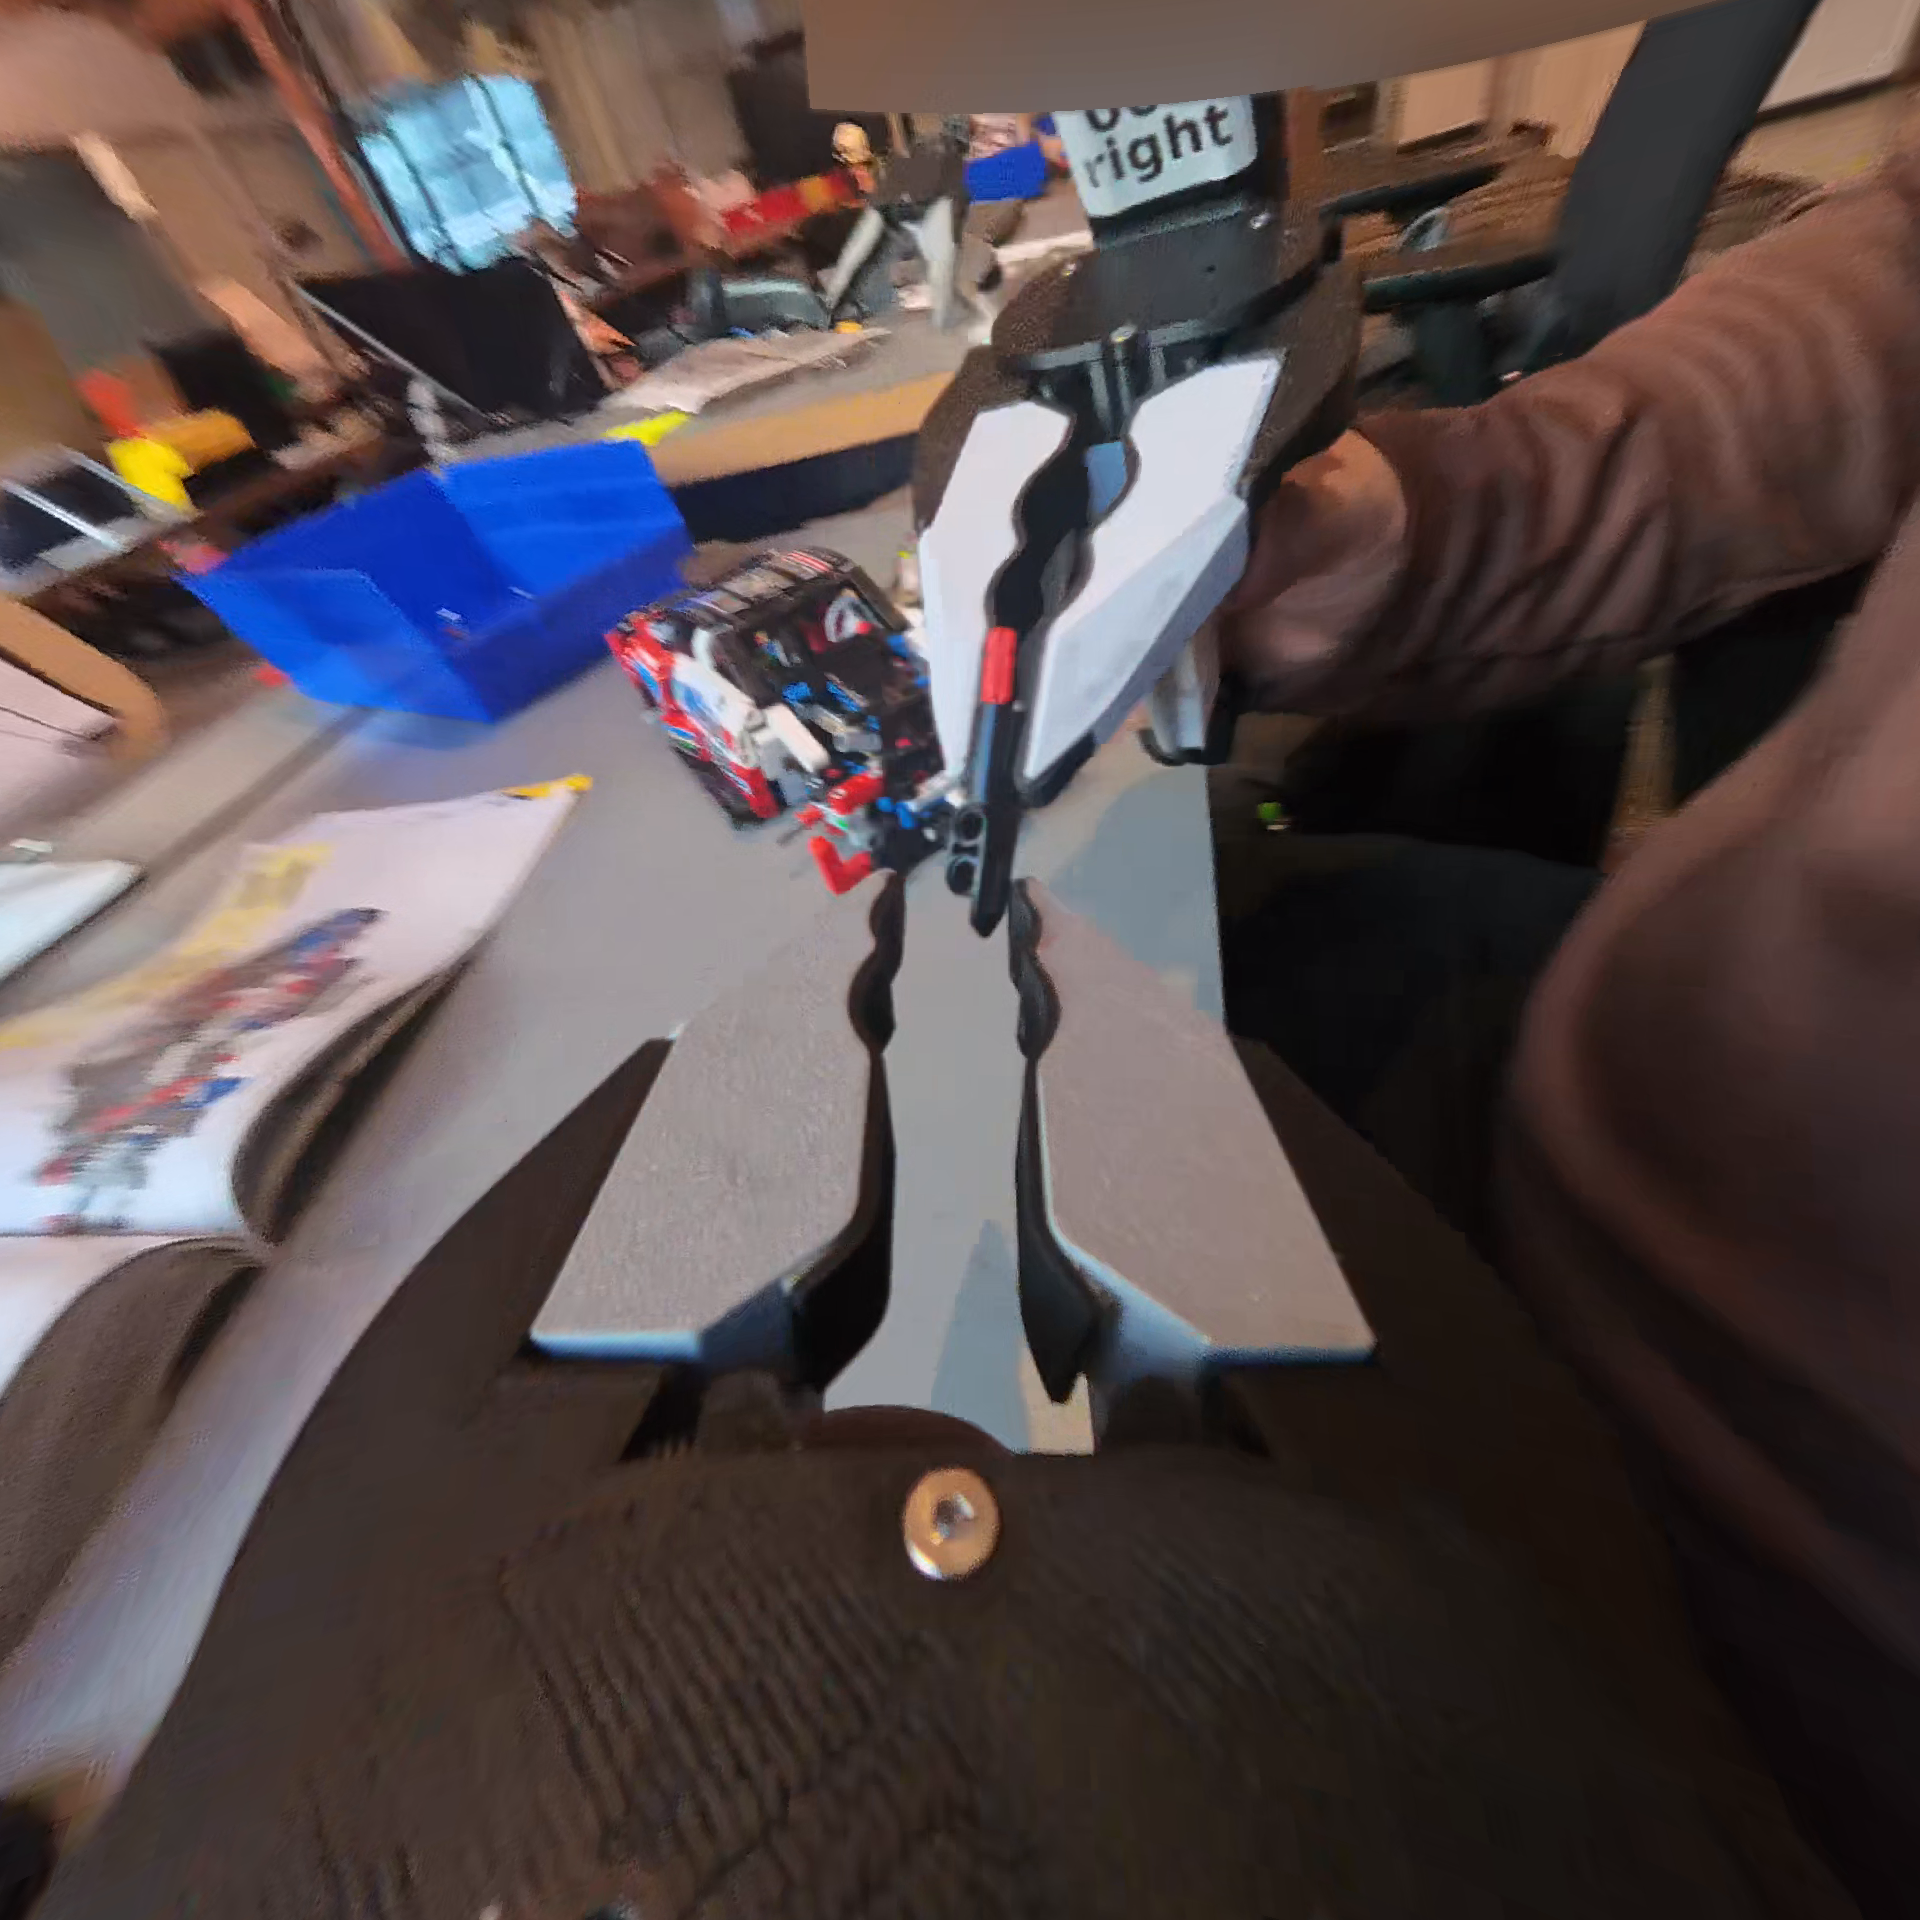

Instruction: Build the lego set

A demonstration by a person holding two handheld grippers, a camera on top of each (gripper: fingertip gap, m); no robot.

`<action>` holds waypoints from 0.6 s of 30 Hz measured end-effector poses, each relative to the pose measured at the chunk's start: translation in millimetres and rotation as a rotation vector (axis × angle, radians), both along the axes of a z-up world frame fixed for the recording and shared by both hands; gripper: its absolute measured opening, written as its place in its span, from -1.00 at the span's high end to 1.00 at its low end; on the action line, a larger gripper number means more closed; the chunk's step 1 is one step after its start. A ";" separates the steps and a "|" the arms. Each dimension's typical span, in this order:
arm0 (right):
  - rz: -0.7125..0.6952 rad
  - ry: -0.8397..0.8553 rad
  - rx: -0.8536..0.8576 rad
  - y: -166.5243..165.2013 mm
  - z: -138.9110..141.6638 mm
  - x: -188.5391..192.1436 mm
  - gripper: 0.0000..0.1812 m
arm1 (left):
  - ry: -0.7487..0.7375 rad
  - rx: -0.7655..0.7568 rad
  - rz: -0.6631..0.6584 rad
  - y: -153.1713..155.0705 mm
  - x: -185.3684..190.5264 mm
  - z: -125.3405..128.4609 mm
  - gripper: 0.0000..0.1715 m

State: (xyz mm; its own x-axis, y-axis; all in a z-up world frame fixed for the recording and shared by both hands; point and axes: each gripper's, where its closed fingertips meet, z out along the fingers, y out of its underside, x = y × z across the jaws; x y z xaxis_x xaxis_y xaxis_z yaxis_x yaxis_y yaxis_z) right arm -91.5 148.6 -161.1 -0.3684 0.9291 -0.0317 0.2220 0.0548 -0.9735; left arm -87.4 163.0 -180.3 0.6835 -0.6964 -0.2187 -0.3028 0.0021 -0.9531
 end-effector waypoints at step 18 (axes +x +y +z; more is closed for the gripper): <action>0.011 0.061 0.047 1.5 -11.2 -1.0 0.93 | -0.390 -0.322 -0.297 -13.3 -0.4 7.0 0.86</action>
State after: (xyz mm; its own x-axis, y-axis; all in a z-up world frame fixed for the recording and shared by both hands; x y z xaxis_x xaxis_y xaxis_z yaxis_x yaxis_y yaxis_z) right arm -92.5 150.1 -172.3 -0.3781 0.9251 0.0347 0.1619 0.1030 -0.9814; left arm -87.8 149.7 -173.2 0.4360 -0.8602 0.2643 0.0395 -0.2752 -0.9606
